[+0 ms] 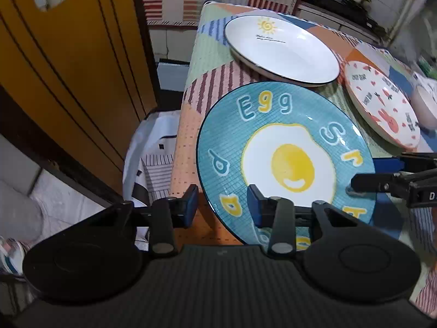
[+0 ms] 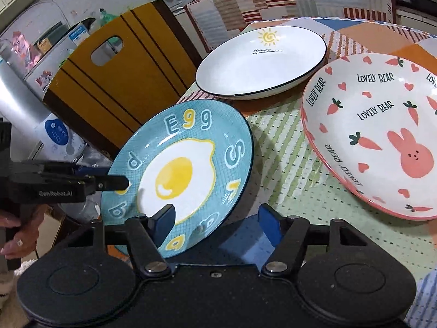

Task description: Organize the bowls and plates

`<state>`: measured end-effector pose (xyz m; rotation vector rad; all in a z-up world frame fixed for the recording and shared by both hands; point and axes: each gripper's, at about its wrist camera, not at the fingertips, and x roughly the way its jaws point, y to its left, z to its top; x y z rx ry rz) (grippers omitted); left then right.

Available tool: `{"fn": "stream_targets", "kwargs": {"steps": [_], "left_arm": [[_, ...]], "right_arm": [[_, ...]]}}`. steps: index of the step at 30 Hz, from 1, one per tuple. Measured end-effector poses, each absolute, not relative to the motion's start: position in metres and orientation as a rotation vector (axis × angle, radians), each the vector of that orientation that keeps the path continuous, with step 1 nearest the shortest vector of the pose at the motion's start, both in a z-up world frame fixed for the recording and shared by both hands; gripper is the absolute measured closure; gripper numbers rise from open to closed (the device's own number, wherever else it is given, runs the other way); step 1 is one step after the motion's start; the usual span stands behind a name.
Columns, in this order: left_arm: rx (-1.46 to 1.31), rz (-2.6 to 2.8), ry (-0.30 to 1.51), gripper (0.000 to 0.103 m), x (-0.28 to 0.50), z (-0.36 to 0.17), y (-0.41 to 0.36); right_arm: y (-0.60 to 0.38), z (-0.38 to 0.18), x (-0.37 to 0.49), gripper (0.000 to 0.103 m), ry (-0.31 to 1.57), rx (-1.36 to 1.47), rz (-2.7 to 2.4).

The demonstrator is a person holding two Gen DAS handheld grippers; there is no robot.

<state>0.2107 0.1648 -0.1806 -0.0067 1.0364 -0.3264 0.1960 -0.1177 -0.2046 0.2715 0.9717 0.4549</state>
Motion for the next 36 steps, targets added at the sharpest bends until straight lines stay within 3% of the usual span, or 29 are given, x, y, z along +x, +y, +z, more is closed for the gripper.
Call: {"fn": "stream_targets", "kwargs": {"steps": [4, 6, 7, 8, 17, 25, 36], "left_arm": [[-0.06, -0.323, 1.036, 0.077, 0.213, -0.187, 0.168], [-0.081, -0.318, 1.027, 0.079, 0.211, -0.188, 0.17], [-0.094, -0.315, 1.025, 0.08, 0.211, -0.189, 0.171], [-0.103, -0.314, 1.024, 0.08, 0.211, -0.189, 0.172], [-0.105, -0.301, 1.039, 0.078, 0.208, -0.187, 0.166], [0.041, -0.347, 0.989, 0.077, 0.189, -0.139, 0.139], [0.07, -0.451, 0.896, 0.077, 0.205, -0.099, 0.079]], "right_arm": [[-0.117, -0.207, 0.2, 0.05, 0.932, 0.273, 0.418], [-0.118, -0.209, 0.201, 0.064, 0.919, 0.278, 0.417], [-0.117, -0.211, 0.202, 0.081, 0.919, 0.271, 0.414], [-0.115, -0.213, 0.203, 0.083, 0.928, 0.257, 0.411], [-0.113, -0.212, 0.207, 0.08, 0.93, 0.218, 0.437], [-0.139, -0.2, 0.208, 0.08, 0.963, 0.288, 0.525], [-0.197, -0.152, 0.196, 0.08, 0.856, 0.275, 0.489]]}}
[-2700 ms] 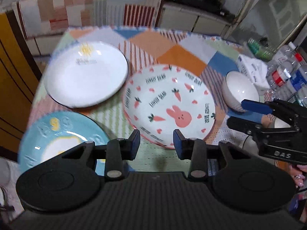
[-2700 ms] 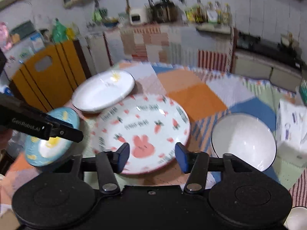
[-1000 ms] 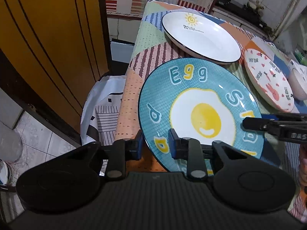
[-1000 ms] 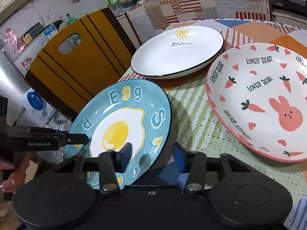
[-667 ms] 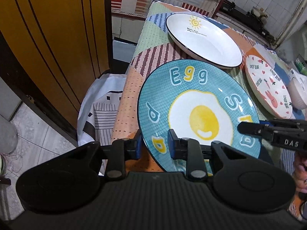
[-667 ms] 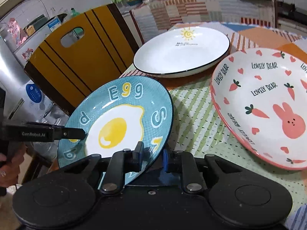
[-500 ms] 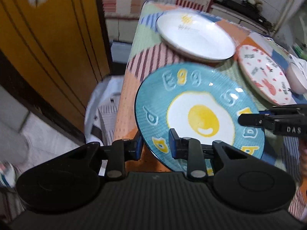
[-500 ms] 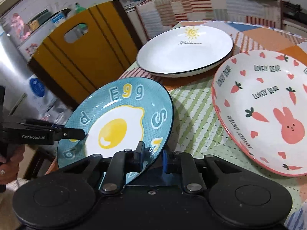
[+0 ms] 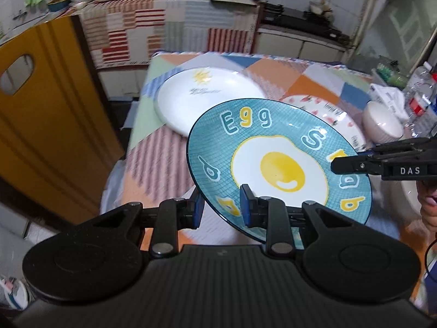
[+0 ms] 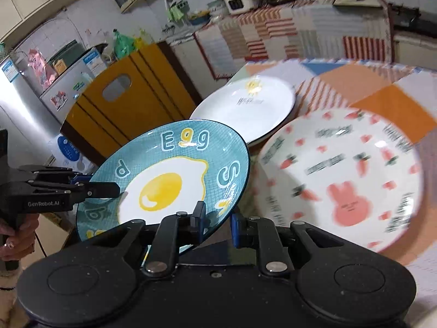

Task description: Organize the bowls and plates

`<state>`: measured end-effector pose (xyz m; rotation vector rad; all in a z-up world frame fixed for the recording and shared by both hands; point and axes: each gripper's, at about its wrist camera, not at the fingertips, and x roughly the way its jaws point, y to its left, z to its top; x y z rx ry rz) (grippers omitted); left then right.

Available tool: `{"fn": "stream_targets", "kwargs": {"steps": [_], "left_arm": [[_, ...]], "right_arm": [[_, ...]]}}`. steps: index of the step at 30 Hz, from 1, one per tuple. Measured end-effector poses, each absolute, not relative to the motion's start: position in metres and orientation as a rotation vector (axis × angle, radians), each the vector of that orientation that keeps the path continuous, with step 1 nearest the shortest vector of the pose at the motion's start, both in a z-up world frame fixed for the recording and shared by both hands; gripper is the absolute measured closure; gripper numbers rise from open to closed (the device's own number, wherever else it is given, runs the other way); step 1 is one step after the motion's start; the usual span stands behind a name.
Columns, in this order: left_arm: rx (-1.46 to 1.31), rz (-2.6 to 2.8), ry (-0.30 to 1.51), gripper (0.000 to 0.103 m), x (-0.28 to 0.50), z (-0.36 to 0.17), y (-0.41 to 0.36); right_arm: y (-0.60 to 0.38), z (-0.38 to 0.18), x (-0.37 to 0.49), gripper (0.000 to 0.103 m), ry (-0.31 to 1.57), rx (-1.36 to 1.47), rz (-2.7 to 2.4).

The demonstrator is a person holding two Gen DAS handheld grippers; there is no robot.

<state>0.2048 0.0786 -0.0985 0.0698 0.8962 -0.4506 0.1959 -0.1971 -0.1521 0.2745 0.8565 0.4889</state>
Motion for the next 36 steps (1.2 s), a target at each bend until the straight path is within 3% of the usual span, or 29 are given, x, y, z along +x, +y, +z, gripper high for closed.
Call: {"fn": "stream_targets", "kwargs": {"steps": [15, 36], "left_arm": [[0.043, -0.592, 0.924, 0.077, 0.248, -0.117, -0.014], [0.064, -0.563, 1.02, 0.077, 0.272, -0.153, -0.049]], "right_arm": [[-0.289, -0.138, 0.195, 0.08, 0.837, 0.276, 0.307], [-0.315, -0.172, 0.212, 0.08, 0.945, 0.302, 0.219]]}}
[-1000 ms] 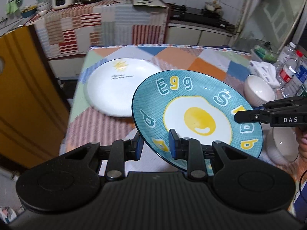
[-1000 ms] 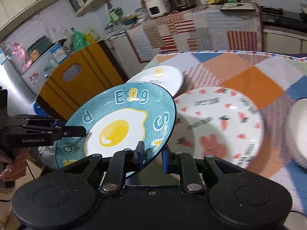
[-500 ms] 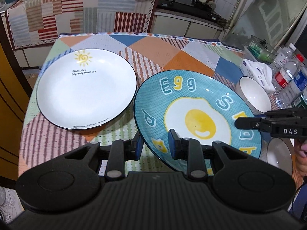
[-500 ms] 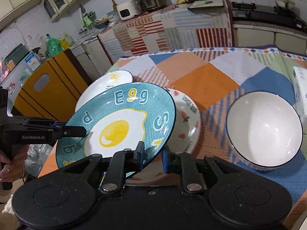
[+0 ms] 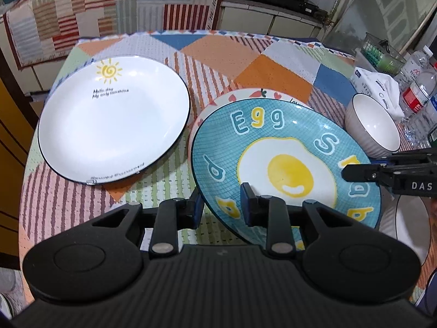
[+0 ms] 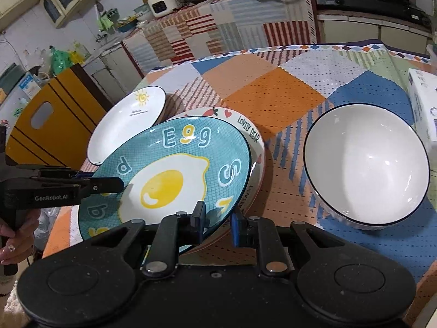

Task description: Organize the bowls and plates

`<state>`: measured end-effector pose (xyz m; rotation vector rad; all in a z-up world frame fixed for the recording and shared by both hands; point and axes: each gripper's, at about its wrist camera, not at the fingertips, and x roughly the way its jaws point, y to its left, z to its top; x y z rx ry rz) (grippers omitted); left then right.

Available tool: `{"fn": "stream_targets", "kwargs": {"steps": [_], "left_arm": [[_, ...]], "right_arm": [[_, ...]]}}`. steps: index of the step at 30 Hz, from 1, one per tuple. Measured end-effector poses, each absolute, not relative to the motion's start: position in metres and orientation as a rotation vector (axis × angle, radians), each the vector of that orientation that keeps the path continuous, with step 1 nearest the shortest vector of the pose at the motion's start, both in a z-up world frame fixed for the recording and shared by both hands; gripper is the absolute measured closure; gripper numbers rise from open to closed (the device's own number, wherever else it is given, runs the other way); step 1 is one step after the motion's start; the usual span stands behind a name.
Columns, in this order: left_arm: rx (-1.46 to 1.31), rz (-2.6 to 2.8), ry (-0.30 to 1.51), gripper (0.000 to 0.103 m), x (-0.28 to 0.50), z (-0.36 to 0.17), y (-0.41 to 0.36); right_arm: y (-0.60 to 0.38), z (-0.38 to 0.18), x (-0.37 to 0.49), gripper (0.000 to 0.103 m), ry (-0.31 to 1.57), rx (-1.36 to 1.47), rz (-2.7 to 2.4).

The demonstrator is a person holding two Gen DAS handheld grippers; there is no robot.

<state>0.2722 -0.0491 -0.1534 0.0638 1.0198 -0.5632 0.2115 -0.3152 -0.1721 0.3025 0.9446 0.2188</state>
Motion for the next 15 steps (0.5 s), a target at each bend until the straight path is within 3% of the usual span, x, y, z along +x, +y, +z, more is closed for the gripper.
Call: {"fn": "stream_targets", "kwargs": {"steps": [15], "left_arm": [[0.069, -0.539, 1.08, 0.077, 0.278, -0.157, -0.055]], "right_arm": [[-0.279, -0.161, 0.218, 0.07, 0.987, 0.051, 0.064]]}}
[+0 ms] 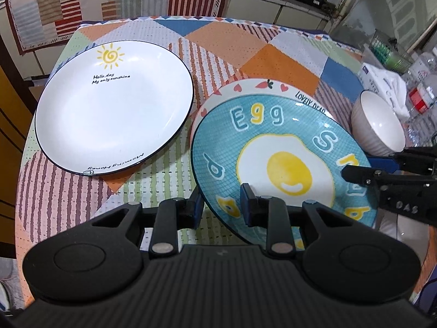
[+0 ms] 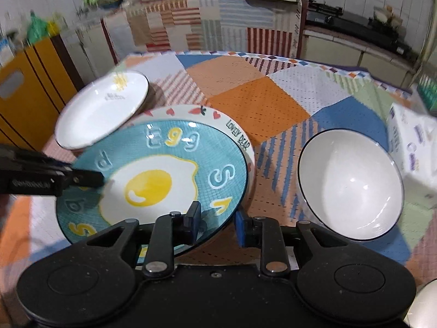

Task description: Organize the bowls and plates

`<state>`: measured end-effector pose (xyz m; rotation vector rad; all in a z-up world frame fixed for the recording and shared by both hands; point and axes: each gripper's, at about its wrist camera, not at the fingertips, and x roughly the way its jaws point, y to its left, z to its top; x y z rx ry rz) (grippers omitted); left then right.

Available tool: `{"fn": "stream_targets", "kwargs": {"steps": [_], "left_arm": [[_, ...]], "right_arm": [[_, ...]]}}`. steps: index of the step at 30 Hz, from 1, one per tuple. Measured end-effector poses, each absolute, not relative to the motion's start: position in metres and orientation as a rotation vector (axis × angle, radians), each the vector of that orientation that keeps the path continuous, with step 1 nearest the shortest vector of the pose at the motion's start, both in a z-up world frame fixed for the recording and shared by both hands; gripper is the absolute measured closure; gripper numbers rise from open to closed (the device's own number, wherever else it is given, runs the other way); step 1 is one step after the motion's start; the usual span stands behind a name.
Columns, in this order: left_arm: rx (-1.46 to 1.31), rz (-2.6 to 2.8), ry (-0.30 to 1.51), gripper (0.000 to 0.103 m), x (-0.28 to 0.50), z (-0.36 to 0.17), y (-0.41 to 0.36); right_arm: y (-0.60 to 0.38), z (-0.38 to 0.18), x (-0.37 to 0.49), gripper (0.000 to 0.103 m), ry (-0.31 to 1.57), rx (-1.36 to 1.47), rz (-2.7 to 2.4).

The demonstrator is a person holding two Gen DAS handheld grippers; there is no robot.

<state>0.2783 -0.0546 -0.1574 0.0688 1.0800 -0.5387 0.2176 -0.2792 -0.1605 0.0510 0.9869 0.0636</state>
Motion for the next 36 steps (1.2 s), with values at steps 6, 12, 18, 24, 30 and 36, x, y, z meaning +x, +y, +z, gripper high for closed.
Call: {"fn": "stream_targets", "kwargs": {"steps": [6, 12, 18, 24, 30, 36], "left_arm": [[-0.005, -0.511, 1.09, 0.078, 0.28, -0.162, -0.049], [0.009, -0.508, 1.124, 0.078, 0.282, -0.159, -0.051], [-0.006, -0.524, 1.12, 0.078, 0.273, -0.141, -0.029], [0.007, -0.518, 1.093, 0.078, 0.268, -0.113, 0.003], [0.045, -0.487, 1.052, 0.076, 0.274, -0.086, 0.035], [0.021, -0.471, 0.997, 0.07, 0.288, -0.067, 0.059]], "right_arm": [[-0.251, -0.169, 0.224, 0.07, 1.018, -0.157, -0.033], [-0.237, -0.173, 0.231, 0.07, 0.996, -0.284, -0.085], [-0.24, -0.16, 0.226, 0.07, 0.939, -0.231, -0.125], [-0.24, -0.119, 0.216, 0.07, 0.861, -0.071, -0.026], [-0.223, -0.069, 0.218, 0.068, 0.772, -0.126, 0.054], [-0.199, -0.03, 0.237, 0.052, 0.719, -0.256, 0.173]]}}
